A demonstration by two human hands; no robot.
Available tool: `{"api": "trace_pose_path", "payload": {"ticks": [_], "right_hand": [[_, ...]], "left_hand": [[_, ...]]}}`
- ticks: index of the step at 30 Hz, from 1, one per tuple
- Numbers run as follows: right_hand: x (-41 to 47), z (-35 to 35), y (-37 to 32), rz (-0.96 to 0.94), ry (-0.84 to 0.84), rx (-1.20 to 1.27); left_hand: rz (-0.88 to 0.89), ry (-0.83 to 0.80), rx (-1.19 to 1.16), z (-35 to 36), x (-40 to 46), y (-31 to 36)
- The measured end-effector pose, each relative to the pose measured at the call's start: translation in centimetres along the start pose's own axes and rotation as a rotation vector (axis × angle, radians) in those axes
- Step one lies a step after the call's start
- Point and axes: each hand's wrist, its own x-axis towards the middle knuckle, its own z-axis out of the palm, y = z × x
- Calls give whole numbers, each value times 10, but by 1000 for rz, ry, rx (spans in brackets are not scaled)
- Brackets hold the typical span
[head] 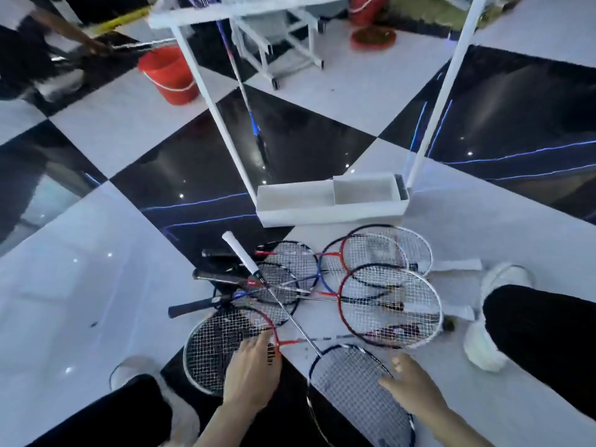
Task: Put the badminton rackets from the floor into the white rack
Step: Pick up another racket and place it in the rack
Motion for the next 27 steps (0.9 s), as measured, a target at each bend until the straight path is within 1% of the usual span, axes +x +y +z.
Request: {"api": "trace_pose_path", "payload": {"ticks": [2,3,4,8,12,15,18,20,23,25,27], "right_hand": [[11,17,18,52,-115,-22],[13,21,21,74,-131,-11],[21,26,26,98,-130,-6],[45,36,30,139,-3,61],[68,43,40,184,-57,82],[81,46,50,178,-83,19],[83,45,51,103,-87,30],[79,43,45,27,-51,44],[63,36,29,-101,58,144],[47,26,12,-191,171,227],[29,12,-9,-285,291,246]], "left_hand": [[-29,-68,7,21,-2,-4],[-32,-97,14,29,-5,-5],[-29,-134,30,39,-7,-7],[-41,-210,30,58,-10,-13],[-46,-255,51,68,-5,-15],[-29,-258,63,72,4,-11],[1,-248,62,74,12,-2],[28,-227,48,74,16,5],[77,-168,3,67,22,15],[159,-120,-10,56,27,23],[248,-92,12,40,36,35]]}}
